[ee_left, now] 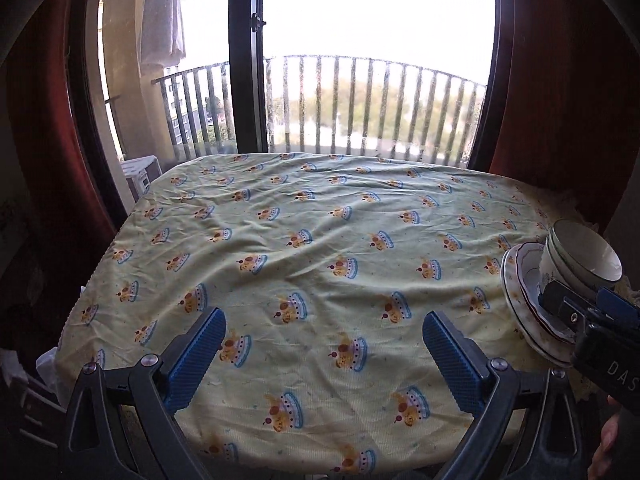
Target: Organize plates and bowls
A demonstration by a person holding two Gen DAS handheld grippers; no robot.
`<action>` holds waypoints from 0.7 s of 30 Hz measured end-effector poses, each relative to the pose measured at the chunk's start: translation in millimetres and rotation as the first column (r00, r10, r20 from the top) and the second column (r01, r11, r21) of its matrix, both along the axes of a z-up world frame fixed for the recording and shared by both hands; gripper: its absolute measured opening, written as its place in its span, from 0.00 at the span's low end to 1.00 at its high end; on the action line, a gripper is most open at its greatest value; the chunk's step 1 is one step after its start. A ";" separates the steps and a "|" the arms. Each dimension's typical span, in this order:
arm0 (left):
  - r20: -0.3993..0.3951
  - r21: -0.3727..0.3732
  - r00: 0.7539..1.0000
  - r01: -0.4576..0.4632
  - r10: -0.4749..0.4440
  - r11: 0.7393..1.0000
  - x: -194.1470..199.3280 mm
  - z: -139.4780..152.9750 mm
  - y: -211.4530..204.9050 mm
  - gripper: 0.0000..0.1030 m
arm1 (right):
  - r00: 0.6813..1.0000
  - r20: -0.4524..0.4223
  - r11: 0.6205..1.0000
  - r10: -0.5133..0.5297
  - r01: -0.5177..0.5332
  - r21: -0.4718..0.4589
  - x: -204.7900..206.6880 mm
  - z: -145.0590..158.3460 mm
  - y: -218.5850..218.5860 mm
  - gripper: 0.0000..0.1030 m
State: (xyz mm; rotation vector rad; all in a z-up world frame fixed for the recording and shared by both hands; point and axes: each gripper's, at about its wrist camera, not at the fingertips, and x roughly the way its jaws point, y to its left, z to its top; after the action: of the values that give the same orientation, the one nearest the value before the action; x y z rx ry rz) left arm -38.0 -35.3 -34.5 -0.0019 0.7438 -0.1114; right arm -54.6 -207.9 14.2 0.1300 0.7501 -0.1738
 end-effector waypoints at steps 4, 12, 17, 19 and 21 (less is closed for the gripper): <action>0.030 0.014 0.999 0.011 -0.011 1.000 -8.6 -2.8 4.5 0.97 | 1.000 -0.021 0.999 -0.020 0.020 0.025 -10.2 -13.5 5.4 0.88; 0.029 0.031 0.999 0.032 -0.033 0.999 -15.5 -6.7 6.6 0.97 | 0.999 -0.019 1.000 -0.025 0.025 0.005 -20.3 -16.5 22.5 0.89; 0.032 0.022 0.999 0.043 -0.044 0.999 -18.6 -6.3 8.9 0.99 | 0.999 -0.029 0.999 -0.044 0.044 -0.001 -22.1 -18.1 23.8 0.89; 0.038 0.025 0.998 0.049 -0.050 0.998 -20.0 -5.5 8.2 1.00 | 0.999 -0.022 0.999 -0.049 0.049 0.001 -22.8 -17.2 23.7 0.89; 0.045 0.028 0.998 0.051 -0.053 0.998 -21.1 -4.6 7.7 1.00 | 0.998 -0.016 0.998 -0.056 0.056 -0.001 -24.0 -15.6 23.8 0.89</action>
State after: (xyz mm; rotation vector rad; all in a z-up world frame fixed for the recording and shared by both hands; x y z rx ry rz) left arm -59.1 -27.6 -39.1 0.0454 0.6995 -0.1506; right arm -78.6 -184.1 -1.4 0.1492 0.7628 -0.2283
